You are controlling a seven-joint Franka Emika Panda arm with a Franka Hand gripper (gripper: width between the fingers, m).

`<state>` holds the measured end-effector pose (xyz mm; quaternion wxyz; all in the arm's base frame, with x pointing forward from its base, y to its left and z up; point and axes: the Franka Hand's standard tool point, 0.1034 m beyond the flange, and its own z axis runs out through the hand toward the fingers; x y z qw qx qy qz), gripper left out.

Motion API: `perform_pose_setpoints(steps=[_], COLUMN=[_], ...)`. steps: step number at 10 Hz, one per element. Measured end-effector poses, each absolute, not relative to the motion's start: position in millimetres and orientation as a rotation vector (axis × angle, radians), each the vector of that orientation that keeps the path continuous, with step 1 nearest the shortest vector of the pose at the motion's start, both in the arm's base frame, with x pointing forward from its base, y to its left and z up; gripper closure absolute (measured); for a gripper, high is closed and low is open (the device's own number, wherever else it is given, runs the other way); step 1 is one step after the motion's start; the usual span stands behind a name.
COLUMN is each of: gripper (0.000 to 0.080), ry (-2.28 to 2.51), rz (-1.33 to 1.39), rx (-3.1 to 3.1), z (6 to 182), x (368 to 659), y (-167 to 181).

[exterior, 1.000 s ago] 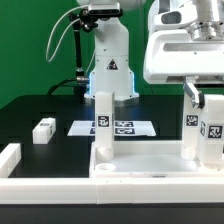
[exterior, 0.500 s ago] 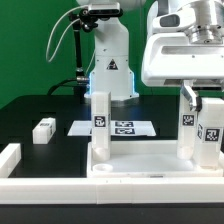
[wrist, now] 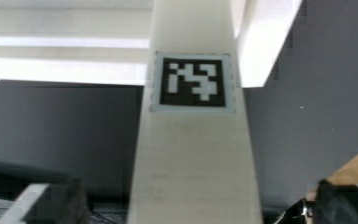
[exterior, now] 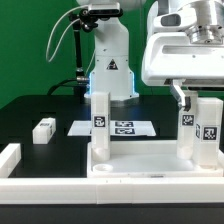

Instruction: Assemble desk

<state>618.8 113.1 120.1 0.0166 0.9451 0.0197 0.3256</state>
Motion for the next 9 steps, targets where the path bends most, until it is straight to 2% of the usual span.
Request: perform_pose_setpoints(steps=[5,9], gripper=[0.0151,0.0151], ry=[0.094,0.103], rz=[1.006,0.816], rx=[2.931,2.997], z=[120.3,150.2], x=[619,629], y=[113,106])
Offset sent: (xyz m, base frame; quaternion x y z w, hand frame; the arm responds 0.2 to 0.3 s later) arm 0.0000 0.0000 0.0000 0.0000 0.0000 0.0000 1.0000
